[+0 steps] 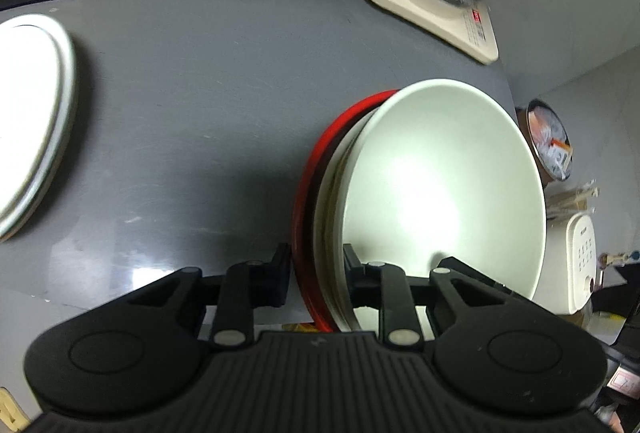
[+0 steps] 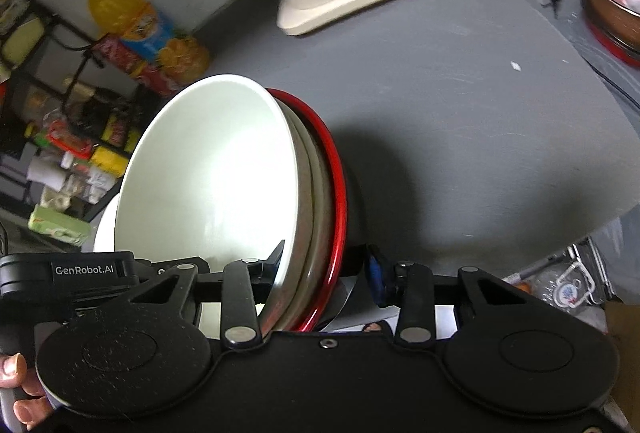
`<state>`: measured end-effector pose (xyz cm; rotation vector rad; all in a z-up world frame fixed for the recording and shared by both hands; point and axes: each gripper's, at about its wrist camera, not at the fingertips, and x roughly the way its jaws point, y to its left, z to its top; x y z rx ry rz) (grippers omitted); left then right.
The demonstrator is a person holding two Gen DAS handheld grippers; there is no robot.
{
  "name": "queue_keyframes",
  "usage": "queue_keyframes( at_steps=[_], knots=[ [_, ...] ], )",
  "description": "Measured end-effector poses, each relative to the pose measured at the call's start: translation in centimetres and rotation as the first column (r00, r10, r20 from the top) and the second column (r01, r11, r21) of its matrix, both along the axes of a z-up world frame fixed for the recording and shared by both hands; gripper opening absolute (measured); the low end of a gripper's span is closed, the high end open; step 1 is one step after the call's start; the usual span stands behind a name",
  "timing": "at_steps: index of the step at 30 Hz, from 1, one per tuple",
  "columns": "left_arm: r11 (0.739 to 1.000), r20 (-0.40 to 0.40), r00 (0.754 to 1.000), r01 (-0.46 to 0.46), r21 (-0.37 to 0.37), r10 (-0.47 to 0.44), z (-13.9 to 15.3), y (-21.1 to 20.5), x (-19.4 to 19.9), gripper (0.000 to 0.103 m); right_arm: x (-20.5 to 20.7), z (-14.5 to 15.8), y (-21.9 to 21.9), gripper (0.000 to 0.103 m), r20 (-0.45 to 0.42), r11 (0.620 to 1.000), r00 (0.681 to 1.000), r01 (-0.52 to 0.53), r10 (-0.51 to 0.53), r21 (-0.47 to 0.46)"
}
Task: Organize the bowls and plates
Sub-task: 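Lift the red bowl stack with both tools and lower it onto the plates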
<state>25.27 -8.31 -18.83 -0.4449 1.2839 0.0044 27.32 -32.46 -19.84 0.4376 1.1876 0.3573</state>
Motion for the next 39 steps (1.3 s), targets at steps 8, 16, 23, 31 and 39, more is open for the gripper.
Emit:
queue_keyframes(
  at_steps=[8, 16, 23, 31, 39],
  knots=[
    [0.994, 0.014, 0.994, -0.108, 0.019, 0.108, 2.6, 4.3, -2.8, 0.024, 0.1, 1.5, 4.1, 0.038, 0.025, 0.994, 0.995, -0.096, 0.095, 0.053],
    [0.982, 0.040, 0.982, -0.186, 0.025, 0.185, 4.0, 8.9, -4.2, 0.024, 0.0, 2.9, 8.5, 0.038, 0.046, 0.987, 0.988, -0.150, 0.148, 0.058],
    [0.978, 0.057, 0.976, -0.210, 0.014, 0.209, 5.0, 13.7, -5.0, 0.024, 0.2, 3.8, 12.4, 0.038, 0.067, 0.984, 0.984, -0.169, 0.165, 0.060],
    [0.972, 0.071, 0.970, -0.233, -0.011, 0.233, 5.6, 19.0, -5.0, 0.025, 0.9, 4.3, 17.5, 0.038, 0.067, 0.983, 0.983, -0.175, 0.171, 0.060],
    [0.967, 0.070, 0.965, -0.253, -0.025, 0.254, 5.2, 24.1, -4.7, 0.025, 1.4, 4.6, 22.5, 0.038, 0.065, 0.979, 0.979, -0.199, 0.195, 0.053]
  ],
)
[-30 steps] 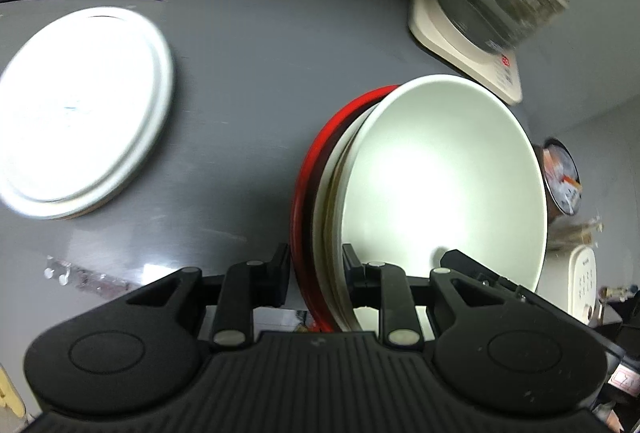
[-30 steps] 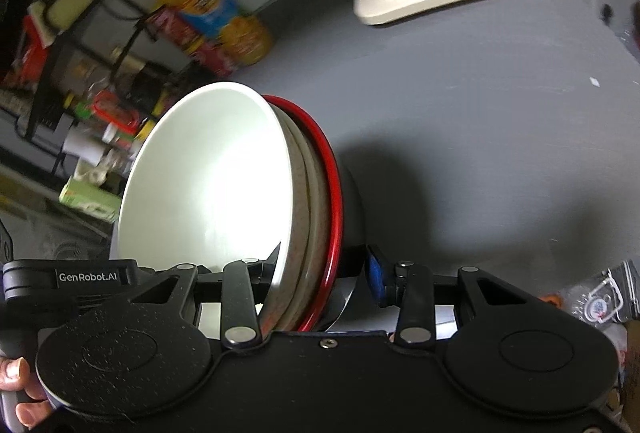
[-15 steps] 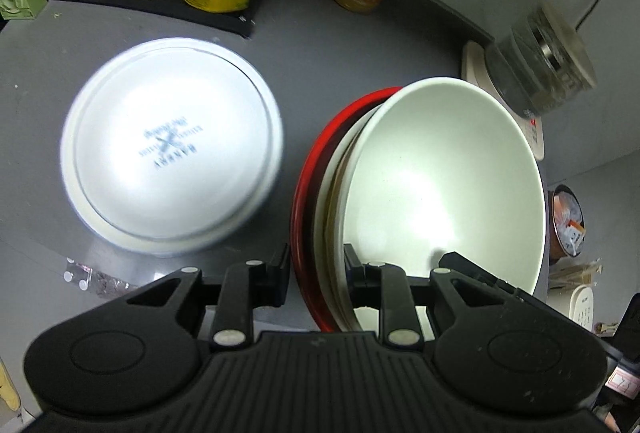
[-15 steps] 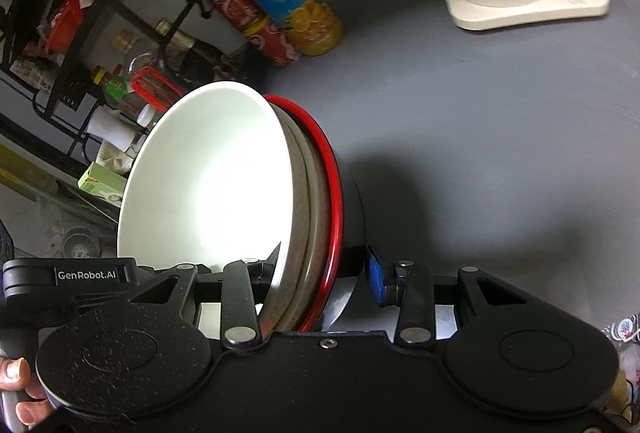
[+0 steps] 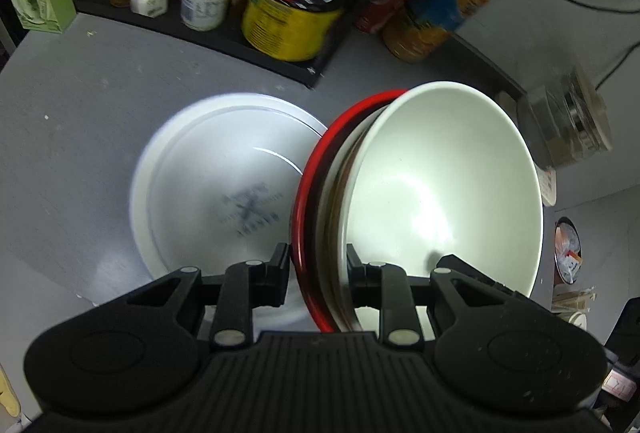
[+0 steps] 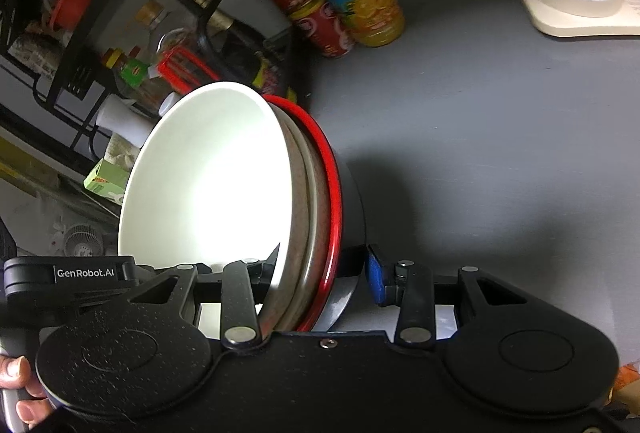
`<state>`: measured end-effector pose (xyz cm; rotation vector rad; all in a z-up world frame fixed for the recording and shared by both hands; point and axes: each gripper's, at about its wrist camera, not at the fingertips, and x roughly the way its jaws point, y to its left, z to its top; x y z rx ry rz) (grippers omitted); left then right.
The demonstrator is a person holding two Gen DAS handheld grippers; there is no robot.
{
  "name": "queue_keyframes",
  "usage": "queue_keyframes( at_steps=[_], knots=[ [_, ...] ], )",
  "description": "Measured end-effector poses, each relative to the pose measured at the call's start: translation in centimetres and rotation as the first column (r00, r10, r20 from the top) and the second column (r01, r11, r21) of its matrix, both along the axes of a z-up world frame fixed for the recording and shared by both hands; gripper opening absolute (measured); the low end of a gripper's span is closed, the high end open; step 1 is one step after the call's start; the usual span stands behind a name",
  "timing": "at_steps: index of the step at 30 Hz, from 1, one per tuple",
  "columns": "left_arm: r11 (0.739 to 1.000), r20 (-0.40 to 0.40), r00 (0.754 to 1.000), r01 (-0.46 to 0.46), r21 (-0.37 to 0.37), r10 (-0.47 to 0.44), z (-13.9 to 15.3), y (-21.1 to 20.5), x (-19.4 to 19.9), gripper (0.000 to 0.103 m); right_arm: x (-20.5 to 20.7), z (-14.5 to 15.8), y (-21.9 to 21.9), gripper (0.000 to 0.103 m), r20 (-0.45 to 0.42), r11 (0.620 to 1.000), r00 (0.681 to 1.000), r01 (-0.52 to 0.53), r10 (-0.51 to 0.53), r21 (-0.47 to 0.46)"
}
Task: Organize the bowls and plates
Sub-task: 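Lift the red bowl stack with both tools and lower it onto the plates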
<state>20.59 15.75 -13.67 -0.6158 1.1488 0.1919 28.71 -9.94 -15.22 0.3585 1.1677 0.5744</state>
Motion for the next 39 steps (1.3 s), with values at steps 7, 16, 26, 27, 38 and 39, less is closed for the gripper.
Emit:
queue_keyframes(
  at_steps=[7, 16, 26, 27, 38, 39],
  knots=[
    [1.000, -0.010, 1.000, -0.018, -0.008, 0.018, -0.4, 4.0, 0.1, 0.025, 0.2, -0.3, 3.7, 0.038, -0.014, 0.999, 1.000, -0.024, 0.024, -0.021],
    [0.999, -0.045, 0.999, -0.004, -0.035, 0.002, -2.6, 7.8, -0.1, 0.025, -0.3, -2.1, 6.5, 0.038, -0.043, 0.999, 0.999, -0.009, 0.007, -0.051],
    [0.996, -0.074, 0.995, 0.068, -0.056, -0.072, -5.1, 9.5, 0.7, 0.025, -1.4, -3.6, 7.2, 0.039, -0.085, 0.996, 0.995, 0.044, -0.051, -0.080],
    [0.996, -0.076, 0.994, 0.075, -0.057, -0.079, -5.3, 9.6, 0.8, 0.025, -1.5, -3.6, 7.2, 0.039, -0.086, 0.996, 0.995, 0.050, -0.057, -0.079],
    [0.988, -0.036, 0.989, 0.143, -0.052, -0.145, -5.2, 9.4, 1.4, 0.028, -2.0, -4.1, 6.4, 0.045, -0.104, 0.995, 0.990, 0.091, -0.095, -0.040],
    [0.987, -0.033, 0.987, 0.156, -0.044, -0.158, -5.2, 9.2, 1.5, 0.028, -2.0, -4.1, 6.4, 0.046, -0.103, 0.995, 0.990, 0.094, -0.098, -0.037]
  ],
)
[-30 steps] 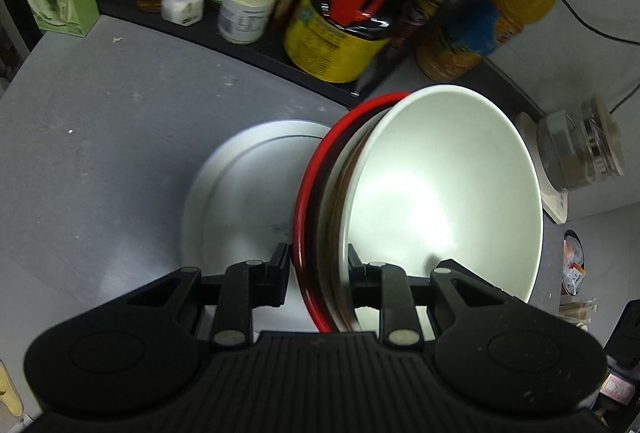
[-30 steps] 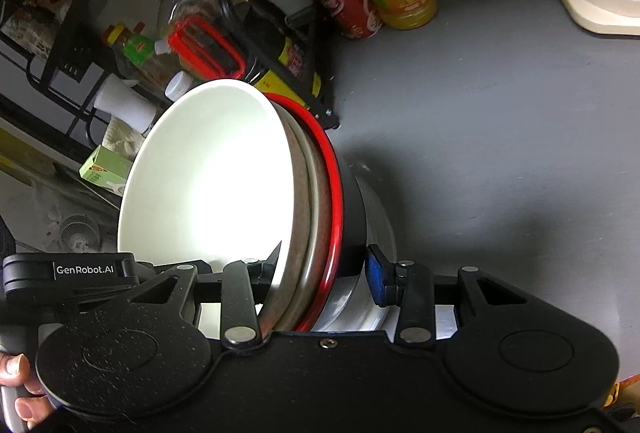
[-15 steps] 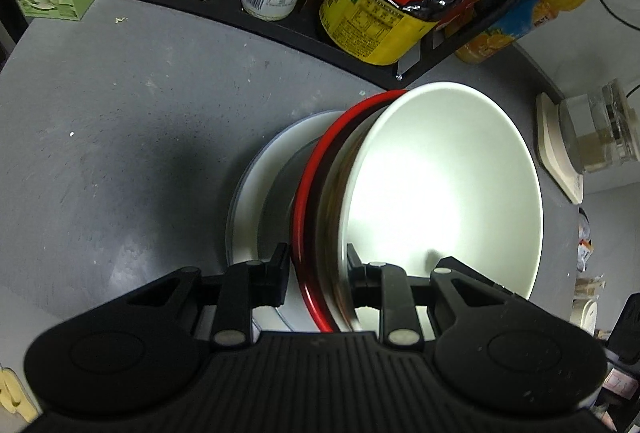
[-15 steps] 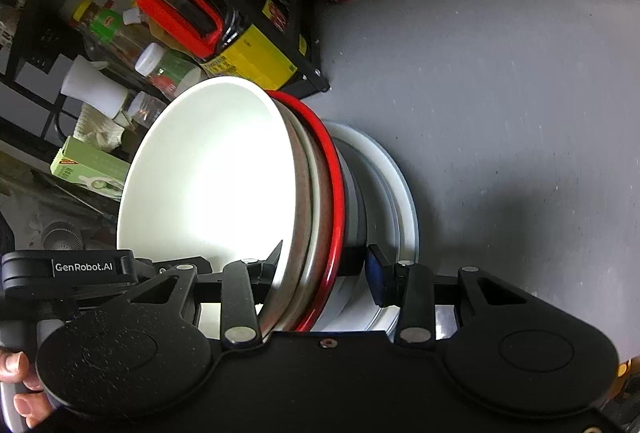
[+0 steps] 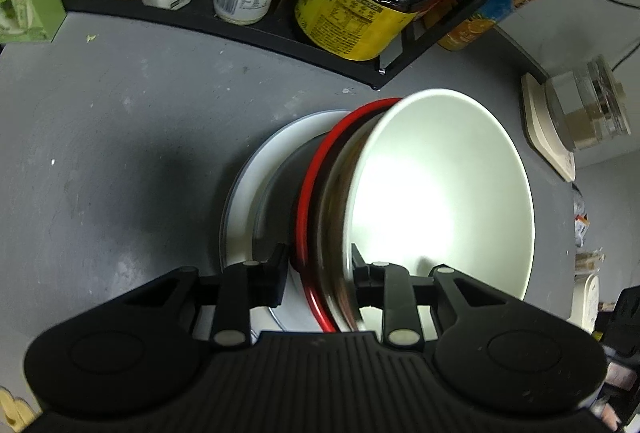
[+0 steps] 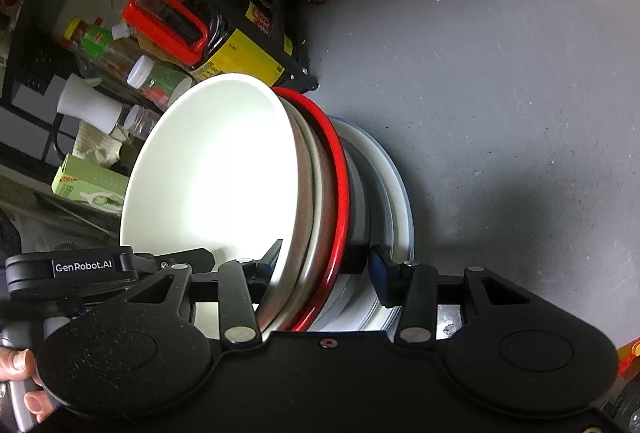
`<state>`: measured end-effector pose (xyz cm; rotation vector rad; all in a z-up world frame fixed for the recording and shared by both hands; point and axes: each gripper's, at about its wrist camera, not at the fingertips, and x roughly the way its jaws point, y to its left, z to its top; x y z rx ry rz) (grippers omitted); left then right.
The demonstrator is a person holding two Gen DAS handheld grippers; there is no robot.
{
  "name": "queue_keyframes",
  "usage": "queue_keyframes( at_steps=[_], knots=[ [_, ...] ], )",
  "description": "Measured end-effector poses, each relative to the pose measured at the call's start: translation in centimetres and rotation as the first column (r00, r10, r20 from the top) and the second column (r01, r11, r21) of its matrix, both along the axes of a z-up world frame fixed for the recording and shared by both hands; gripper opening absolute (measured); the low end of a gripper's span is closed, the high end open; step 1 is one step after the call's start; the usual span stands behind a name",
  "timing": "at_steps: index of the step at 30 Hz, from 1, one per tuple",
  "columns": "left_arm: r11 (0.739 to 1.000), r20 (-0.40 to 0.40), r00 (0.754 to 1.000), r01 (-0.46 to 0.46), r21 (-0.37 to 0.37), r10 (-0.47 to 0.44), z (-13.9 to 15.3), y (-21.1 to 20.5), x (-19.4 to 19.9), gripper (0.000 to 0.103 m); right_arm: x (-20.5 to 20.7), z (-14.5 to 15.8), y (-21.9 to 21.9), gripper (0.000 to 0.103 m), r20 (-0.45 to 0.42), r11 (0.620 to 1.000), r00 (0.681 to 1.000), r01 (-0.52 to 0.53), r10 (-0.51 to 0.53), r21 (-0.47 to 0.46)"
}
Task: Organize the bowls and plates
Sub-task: 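Lift the red bowl stack with both tools and lower it onto the plates, then open both tools and pull them back from the stacked dishes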
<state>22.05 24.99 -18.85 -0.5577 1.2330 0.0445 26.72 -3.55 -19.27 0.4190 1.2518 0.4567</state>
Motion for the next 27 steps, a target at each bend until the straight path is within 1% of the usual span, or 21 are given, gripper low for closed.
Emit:
queue_keyframes(
  at_steps=[4, 6, 8, 9, 11, 13, 15, 17, 18, 19, 21, 22, 23, 25, 26, 27],
  knots=[
    [1.000, 0.007, 1.000, 0.017, -0.001, -0.017, -0.1, 0.1, 0.3, 0.029, -0.4, 0.3, 0.2, 0.047, 0.022, 1.000, 1.000, 0.003, -0.002, -0.011],
    [0.999, 0.015, 0.999, 0.034, 0.005, -0.034, -0.2, 0.0, 0.3, 0.029, -0.7, 0.7, 0.1, 0.051, 0.034, 1.000, 0.999, 0.018, -0.017, -0.008],
    [0.999, 0.019, 0.999, 0.049, 0.012, -0.050, -0.1, -0.1, 0.2, 0.030, -0.9, 1.2, -0.1, 0.059, 0.045, 1.000, 0.999, 0.022, -0.022, -0.013],
    [0.998, 0.019, 0.998, 0.054, 0.015, -0.054, 0.1, -0.2, 0.2, 0.030, -1.1, 1.6, -0.2, 0.060, 0.059, 1.000, 0.998, 0.021, -0.020, -0.021],
    [0.999, 0.028, 0.999, 0.044, 0.025, -0.044, 0.7, -0.2, 0.1, 0.031, -1.3, 2.1, -0.5, 0.065, 0.082, 0.999, 0.996, 0.021, -0.019, -0.029],
    [0.999, 0.049, 0.998, 0.038, 0.035, -0.039, 1.5, -0.2, -0.1, 0.036, -1.6, 2.6, -1.1, 0.067, 0.097, 0.999, 0.995, 0.032, -0.029, -0.022],
    [0.998, 0.061, 0.997, 0.037, 0.058, -0.040, 2.2, -0.5, -0.2, 0.046, -1.9, 3.2, -1.6, 0.071, 0.117, 0.999, 0.993, 0.037, -0.034, -0.024],
    [0.995, 0.067, 0.997, 0.036, 0.091, -0.042, 2.8, -0.8, -0.5, 0.051, -2.4, 4.0, -2.2, 0.080, 0.141, 0.999, 0.989, 0.042, -0.037, -0.034],
    [0.994, 0.073, 0.996, 0.033, 0.109, -0.041, 3.2, -1.0, -0.6, 0.055, -2.8, 4.5, -2.7, 0.081, 0.154, 0.998, 0.987, 0.047, -0.041, -0.039],
    [0.992, 0.083, 0.996, 0.031, 0.122, -0.041, 3.5, -1.2, -0.8, 0.057, -3.0, 4.8, -3.1, 0.081, 0.162, 0.998, 0.986, 0.052, -0.044, -0.045],
    [0.990, 0.131, 0.990, 0.034, 0.139, -0.053, 4.4, -1.6, -1.4, 0.063, -3.7, 5.7, -4.2, 0.081, 0.172, 0.996, 0.984, 0.065, -0.055, -0.056],
    [0.988, 0.145, 0.988, 0.037, 0.148, -0.059, 4.8, -1.7, -1.7, 0.065, -4.2, 6.1, -4.8, 0.082, 0.176, 0.995, 0.983, 0.072, -0.060, -0.062],
    [0.986, 0.151, 0.987, 0.031, 0.161, -0.056, 5.1, -1.9, -2.0, 0.066, -4.6, 6.7, -5.3, 0.087, 0.186, 0.995, 0.981, 0.076, -0.063, -0.065],
    [0.984, 0.137, 0.990, 0.012, 0.181, -0.037, 5.8, -2.3, -2.7, 0.068, -5.4, 7.7, -6.2, 0.097, 0.221, 0.994, 0.973, 0.087, -0.070, -0.065],
    [0.984, 0.142, 0.989, 0.014, 0.177, -0.040, 6.1, -2.5, -3.2, 0.070, -5.8, 8.1, -6.7, 0.097, 0.239, 0.993, 0.968, 0.097, -0.078, -0.069],
    [0.984, 0.152, 0.987, 0.023, 0.179, -0.050, 6.5, -2.8, -3.7, 0.075, -6.3, 8.6, -7.2, 0.097, 0.252, 0.992, 0.964, 0.103, -0.081, -0.075]
  ],
)
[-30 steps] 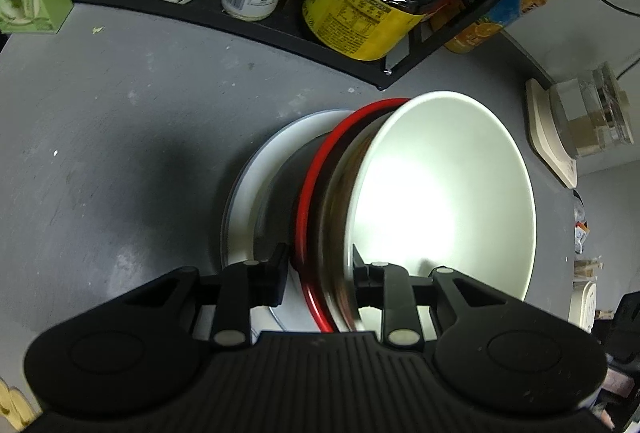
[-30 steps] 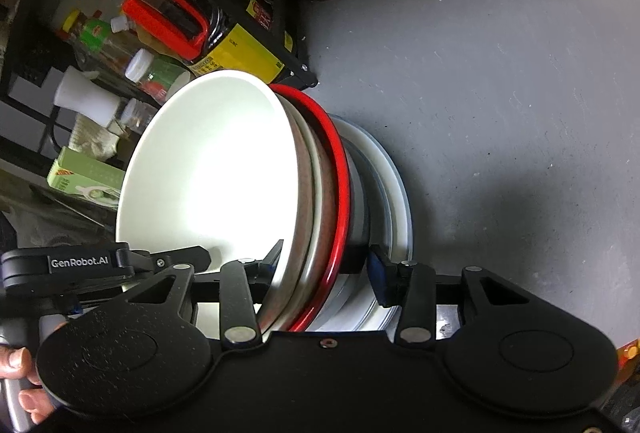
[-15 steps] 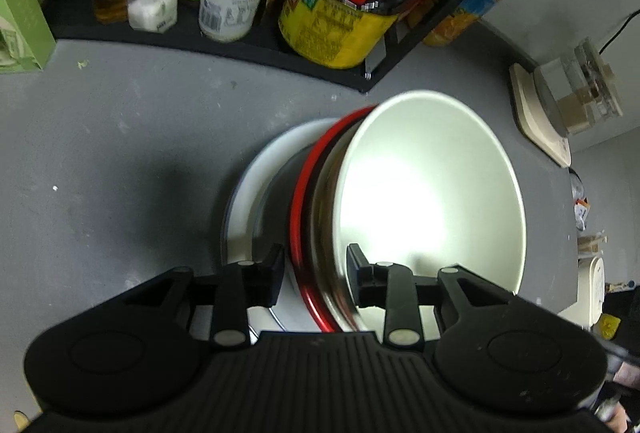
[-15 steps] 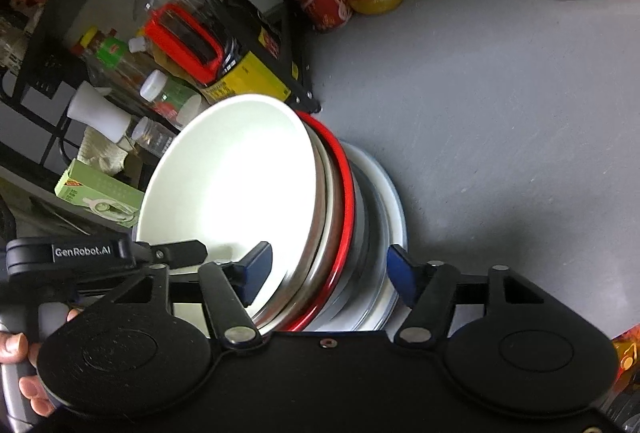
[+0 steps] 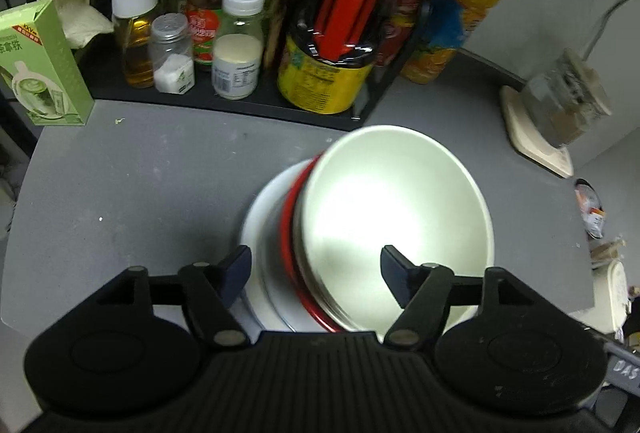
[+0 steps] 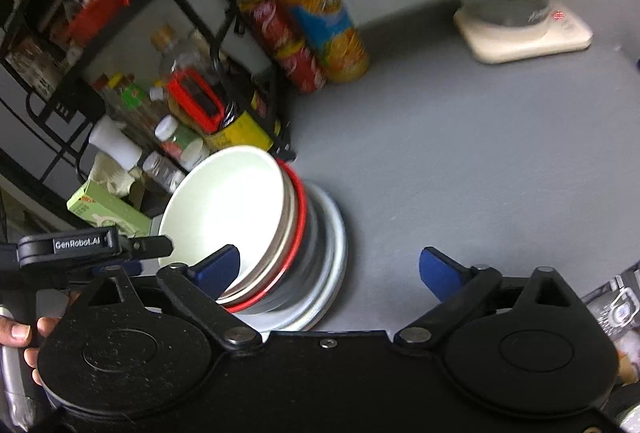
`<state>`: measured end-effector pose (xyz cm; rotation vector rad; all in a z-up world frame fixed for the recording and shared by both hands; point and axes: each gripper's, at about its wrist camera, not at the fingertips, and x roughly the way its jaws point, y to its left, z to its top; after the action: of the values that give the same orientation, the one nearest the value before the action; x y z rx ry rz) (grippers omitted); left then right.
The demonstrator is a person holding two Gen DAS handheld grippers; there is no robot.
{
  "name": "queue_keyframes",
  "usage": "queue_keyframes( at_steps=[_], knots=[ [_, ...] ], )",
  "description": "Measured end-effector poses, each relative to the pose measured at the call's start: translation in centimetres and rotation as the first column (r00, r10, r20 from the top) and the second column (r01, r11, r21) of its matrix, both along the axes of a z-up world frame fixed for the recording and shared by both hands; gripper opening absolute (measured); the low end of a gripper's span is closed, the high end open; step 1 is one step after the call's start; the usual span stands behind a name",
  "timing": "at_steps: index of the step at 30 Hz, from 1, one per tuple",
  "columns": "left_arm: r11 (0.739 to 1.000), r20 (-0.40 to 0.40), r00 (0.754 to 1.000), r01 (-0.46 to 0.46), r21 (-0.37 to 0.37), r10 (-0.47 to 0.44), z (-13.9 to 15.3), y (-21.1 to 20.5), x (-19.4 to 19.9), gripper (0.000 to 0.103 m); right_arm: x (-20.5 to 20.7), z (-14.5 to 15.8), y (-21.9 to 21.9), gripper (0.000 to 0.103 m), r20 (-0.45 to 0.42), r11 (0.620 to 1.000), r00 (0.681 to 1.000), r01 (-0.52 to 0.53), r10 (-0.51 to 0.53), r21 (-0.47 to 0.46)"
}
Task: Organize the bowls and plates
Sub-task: 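Open both tools and pull them back from the stacked dishes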
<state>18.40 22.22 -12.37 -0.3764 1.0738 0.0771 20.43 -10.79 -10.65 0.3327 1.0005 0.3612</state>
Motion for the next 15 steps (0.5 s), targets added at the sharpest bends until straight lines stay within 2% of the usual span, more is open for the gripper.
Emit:
queue_keyframes(
  at_steps=[3, 7, 15],
  knots=[
    [0.999, 0.026, 1.000, 0.002, 0.032, -0.003, 0.9, -0.9, -1.5, 0.079, -1.1, 0.9, -1.3, 0.098, 0.016, 1.000, 1.000, -0.006, 0.006, -0.003],
    [0.999, 0.039, 0.999, -0.020, 0.027, 0.019, 2.2, -1.8, -3.7, 0.081, -2.4, 1.6, -2.7, 0.102, 0.030, 1.000, 1.000, 0.000, 0.000, -0.006],
    [0.997, 0.097, 0.995, -0.014, 0.071, 0.007, 4.8, -4.4, -7.4, 0.088, -5.5, 3.1, -5.5, 0.103, 0.063, 1.000, 0.998, 0.023, -0.022, -0.012]
  ],
)
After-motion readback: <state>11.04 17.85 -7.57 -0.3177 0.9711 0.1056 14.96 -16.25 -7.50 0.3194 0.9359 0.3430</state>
